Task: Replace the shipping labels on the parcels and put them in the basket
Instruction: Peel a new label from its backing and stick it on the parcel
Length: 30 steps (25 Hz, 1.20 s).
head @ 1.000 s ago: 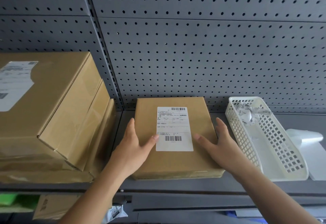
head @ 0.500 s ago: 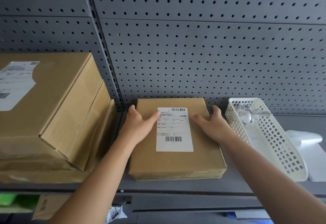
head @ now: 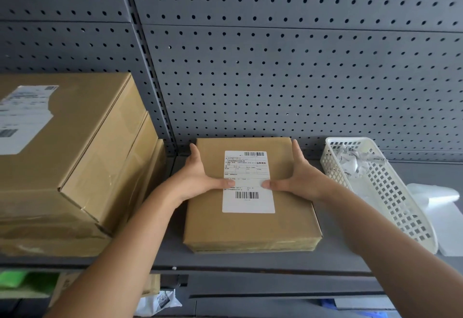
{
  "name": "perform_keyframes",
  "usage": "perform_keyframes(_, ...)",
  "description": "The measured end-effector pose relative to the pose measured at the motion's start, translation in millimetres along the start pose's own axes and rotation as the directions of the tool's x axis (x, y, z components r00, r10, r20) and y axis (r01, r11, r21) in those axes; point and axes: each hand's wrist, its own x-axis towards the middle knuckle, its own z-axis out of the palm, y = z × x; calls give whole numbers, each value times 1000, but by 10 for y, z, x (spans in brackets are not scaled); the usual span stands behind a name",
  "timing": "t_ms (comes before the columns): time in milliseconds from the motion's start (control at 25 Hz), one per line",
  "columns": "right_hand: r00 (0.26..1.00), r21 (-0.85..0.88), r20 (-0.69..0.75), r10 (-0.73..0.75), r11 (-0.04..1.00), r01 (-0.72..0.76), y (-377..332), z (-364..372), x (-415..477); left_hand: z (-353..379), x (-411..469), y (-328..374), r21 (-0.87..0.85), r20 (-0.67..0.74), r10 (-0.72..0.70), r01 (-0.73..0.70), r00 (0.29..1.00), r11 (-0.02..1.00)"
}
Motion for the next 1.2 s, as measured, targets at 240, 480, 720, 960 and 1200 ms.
perform_keyframes(240,1000,-107,23,-12,994,14,20,12,-100,28,-66,-61,-61,-11,7,-8,1000,998)
perform_keyframes(480,1000,-84,18,-3,996,5,89,55,-258,112,-162,-80,-6,-164,30,-31,986,999)
perform_keyframes(720,1000,-44,17,-13,999,14,123,90,-351,87,-256,-118,-10,-61,18,-19,998,1000)
perform_keyframes(960,997,-40,69,-26,999,29,109,68,-377,5,-369,-85,-1,96,-54,54,994,999)
perform_keyframes(1200,992,-78,122,-44,995,54,111,41,-393,-39,-457,-41,-2,147,-54,55,988,998)
